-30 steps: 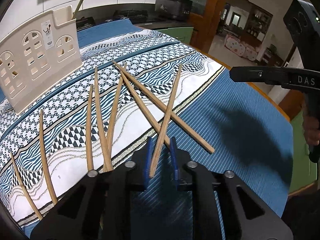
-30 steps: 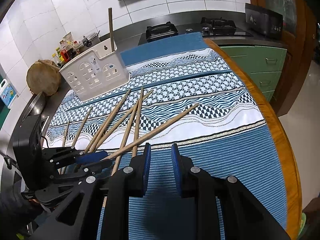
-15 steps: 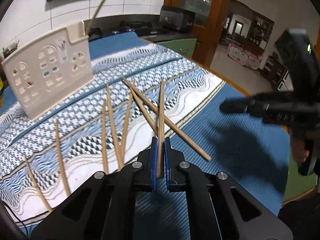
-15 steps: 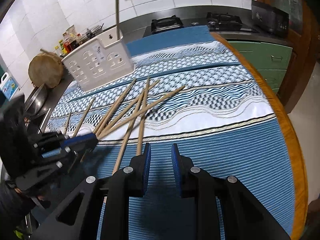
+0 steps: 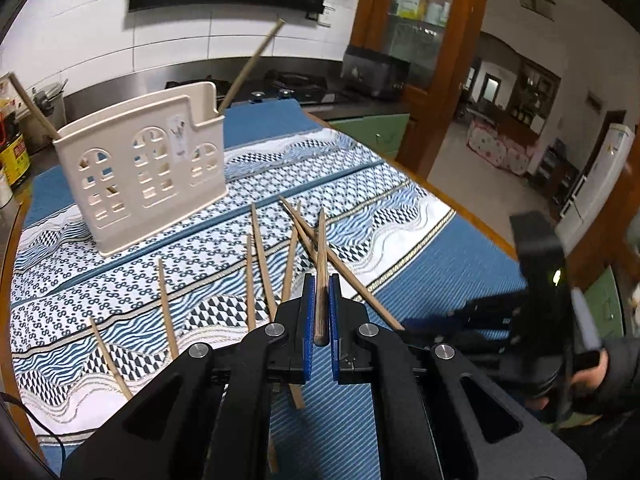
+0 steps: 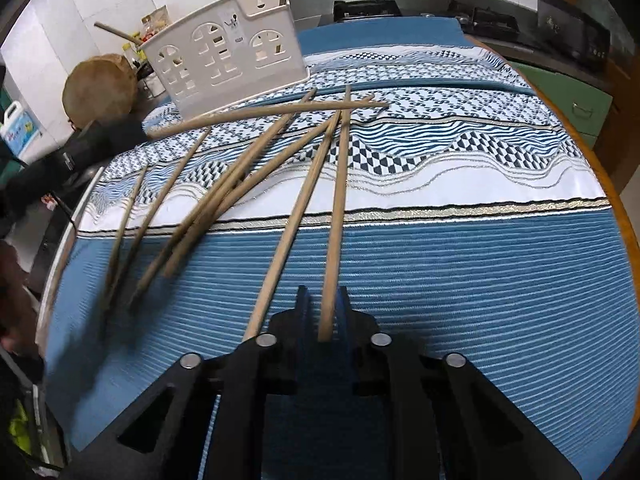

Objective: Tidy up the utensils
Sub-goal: 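Lift both chopsticks and carry them above the utensil holder, then open both grippers to release the chopsticks into the holder, then grasp a chopstick with the left gripper while the right gripper grasps another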

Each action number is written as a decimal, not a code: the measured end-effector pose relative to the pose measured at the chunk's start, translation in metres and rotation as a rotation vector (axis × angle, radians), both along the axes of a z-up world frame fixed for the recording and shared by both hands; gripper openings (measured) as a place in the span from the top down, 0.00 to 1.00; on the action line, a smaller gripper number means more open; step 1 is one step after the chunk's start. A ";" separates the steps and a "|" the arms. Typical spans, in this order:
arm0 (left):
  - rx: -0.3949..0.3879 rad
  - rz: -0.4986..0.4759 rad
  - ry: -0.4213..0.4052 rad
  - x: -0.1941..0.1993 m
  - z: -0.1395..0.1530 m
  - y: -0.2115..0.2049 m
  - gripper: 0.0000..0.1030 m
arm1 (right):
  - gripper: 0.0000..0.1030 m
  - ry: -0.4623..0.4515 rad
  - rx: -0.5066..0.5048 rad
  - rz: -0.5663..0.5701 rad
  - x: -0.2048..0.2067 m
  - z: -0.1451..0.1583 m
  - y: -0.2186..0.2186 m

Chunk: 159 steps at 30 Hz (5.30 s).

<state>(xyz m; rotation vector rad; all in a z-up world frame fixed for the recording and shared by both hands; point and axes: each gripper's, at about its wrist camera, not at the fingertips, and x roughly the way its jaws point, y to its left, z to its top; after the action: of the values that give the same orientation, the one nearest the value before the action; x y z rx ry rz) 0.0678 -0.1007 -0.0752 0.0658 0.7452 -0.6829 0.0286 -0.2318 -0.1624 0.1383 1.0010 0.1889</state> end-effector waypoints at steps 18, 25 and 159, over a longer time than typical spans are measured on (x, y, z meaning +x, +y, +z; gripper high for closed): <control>-0.092 0.103 -0.078 0.015 0.058 0.041 0.95 | 0.94 -0.310 -0.076 -0.012 0.004 0.116 -0.023; -0.106 0.130 -0.129 0.027 0.090 0.053 0.95 | 0.94 -0.437 -0.012 0.041 0.037 0.185 -0.024; 0.165 0.542 0.352 -0.063 -0.067 0.113 0.86 | 0.90 0.015 -0.042 0.084 -0.014 0.004 0.041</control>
<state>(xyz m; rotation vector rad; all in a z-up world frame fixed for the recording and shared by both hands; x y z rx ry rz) 0.0046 0.0126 -0.1424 -0.1067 1.1020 -0.1114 0.0146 -0.1906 -0.1584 0.0591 1.0255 0.2433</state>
